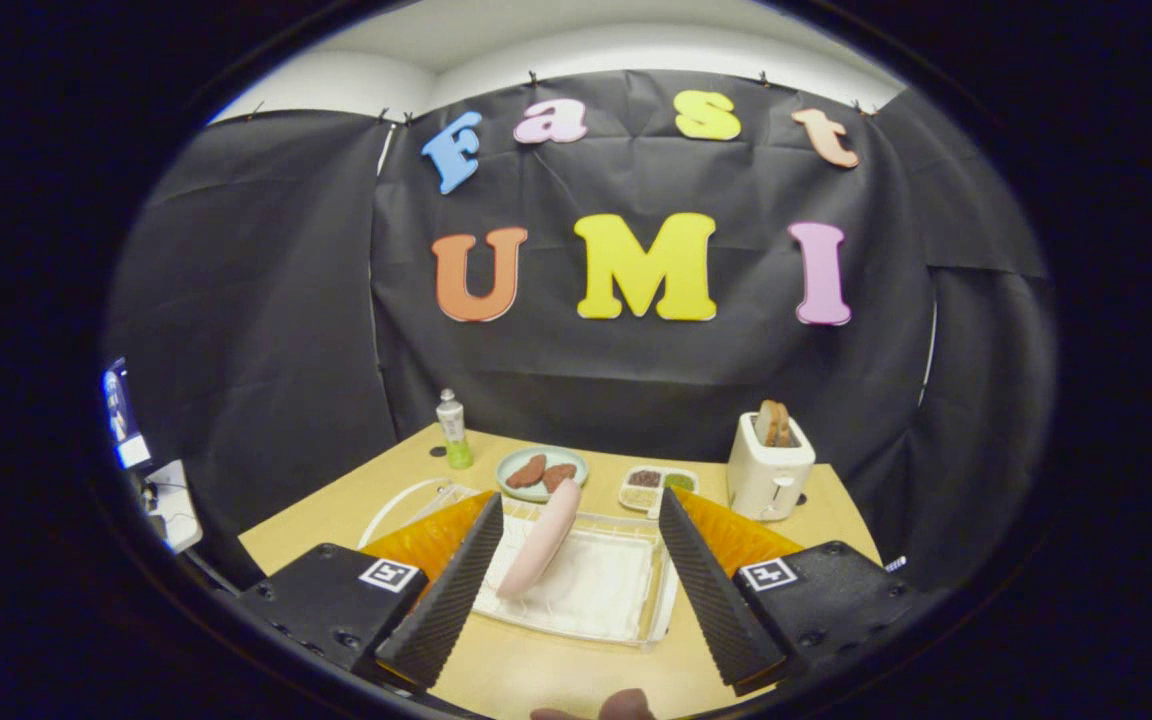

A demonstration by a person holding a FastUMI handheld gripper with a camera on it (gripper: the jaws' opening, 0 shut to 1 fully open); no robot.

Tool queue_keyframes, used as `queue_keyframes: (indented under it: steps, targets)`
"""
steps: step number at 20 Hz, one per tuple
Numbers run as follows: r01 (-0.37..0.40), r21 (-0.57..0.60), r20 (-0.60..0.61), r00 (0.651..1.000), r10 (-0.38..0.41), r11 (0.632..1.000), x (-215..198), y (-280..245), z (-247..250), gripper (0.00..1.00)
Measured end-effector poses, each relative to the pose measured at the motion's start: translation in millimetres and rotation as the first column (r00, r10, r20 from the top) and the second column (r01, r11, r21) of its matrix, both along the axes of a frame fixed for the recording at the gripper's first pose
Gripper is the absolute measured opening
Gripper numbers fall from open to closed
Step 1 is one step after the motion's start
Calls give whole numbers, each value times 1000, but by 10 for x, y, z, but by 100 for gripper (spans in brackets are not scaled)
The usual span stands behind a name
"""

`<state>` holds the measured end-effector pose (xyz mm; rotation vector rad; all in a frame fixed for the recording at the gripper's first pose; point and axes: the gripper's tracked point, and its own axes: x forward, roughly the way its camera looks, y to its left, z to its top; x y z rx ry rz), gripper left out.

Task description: Take the plate from the dish rack, then take the spoon from the basket and place it into the plate.

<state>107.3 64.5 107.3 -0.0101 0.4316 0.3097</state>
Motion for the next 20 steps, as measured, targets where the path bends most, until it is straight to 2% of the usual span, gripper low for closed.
queue_keyframes:
  steps: [5, 9, 13, 20]
  targets:
    - [-13, -30, -228, 974, 6, 999, 386, 234, -154, 100]
    - [15, -31, -374, 927, -25, 999, 686, 374, -480, 100]
    - [56, 4, -476, 878, -47, 998, 976, 477, -800, 100]
    - [87, 24, -611, 790, -55, 996, 1174, 637, -1258, 98]
